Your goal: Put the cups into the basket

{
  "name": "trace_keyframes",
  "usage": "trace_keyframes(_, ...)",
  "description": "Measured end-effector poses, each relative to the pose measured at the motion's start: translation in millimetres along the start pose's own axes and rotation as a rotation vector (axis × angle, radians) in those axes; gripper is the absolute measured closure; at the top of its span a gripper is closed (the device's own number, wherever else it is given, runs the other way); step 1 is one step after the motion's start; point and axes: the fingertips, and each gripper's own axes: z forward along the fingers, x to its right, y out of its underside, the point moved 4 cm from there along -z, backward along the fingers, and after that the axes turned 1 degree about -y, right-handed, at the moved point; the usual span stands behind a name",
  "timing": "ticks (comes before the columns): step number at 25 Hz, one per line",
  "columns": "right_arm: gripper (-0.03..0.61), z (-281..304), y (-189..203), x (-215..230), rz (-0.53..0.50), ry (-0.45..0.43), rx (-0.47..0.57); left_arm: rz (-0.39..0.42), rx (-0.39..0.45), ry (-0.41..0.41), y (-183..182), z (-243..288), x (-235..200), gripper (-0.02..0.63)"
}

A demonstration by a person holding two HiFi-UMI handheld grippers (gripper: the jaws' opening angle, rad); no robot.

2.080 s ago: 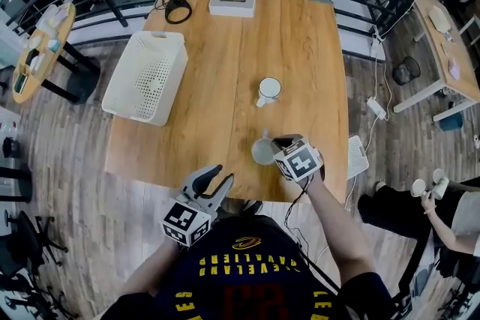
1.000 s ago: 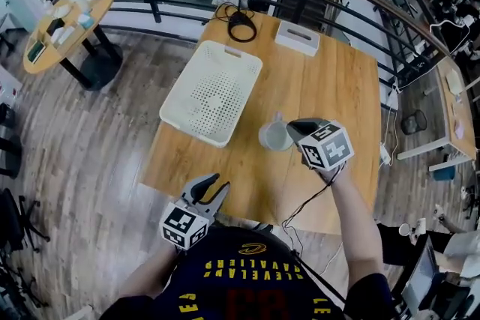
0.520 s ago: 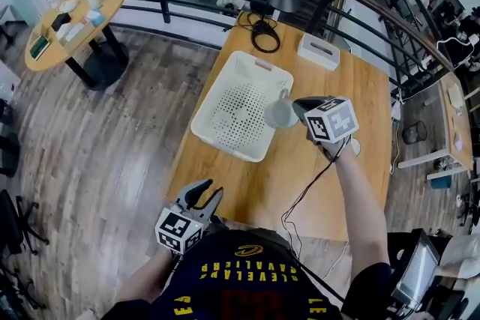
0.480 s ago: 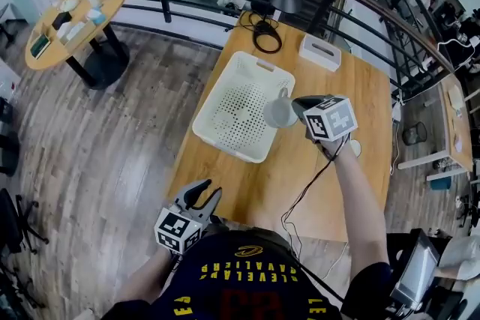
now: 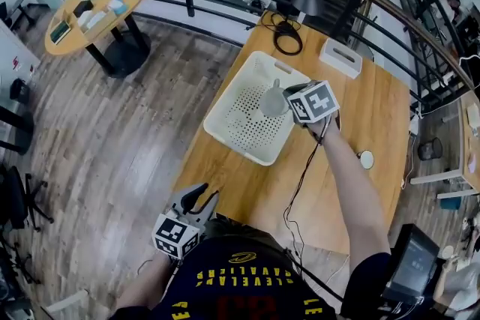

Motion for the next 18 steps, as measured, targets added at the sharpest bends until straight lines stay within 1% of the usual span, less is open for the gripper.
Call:
trace_keyframes(4, 0.557, 18.1, -4.4, 8.5, -0.019, -0.004, -0.009, -0.017, -0.007, -0.033, 6.7, -1.8, 4.8, 0.492)
trace_keyframes(7, 0.557, 36.0, -3.4, 9.5, 0.008, -0.006, -0.021, -0.028, -0.027, -0.031, 13.1, -0.2, -1.9, 0.492)
trace_keyframes(11, 0.557, 60.6, -3.6, 13.9, 0.067, 0.001, -0.034, -0.015, -0.055, 0.005, 8.7, 12.2, -21.7, 0.492)
trace_keyframes(18, 0.557, 108.4, 8.5, 24.4, 0.173, 0.033, -0.086, 0.002, -0.085, 0.058, -6.2, 27.8, -67.4, 0.492)
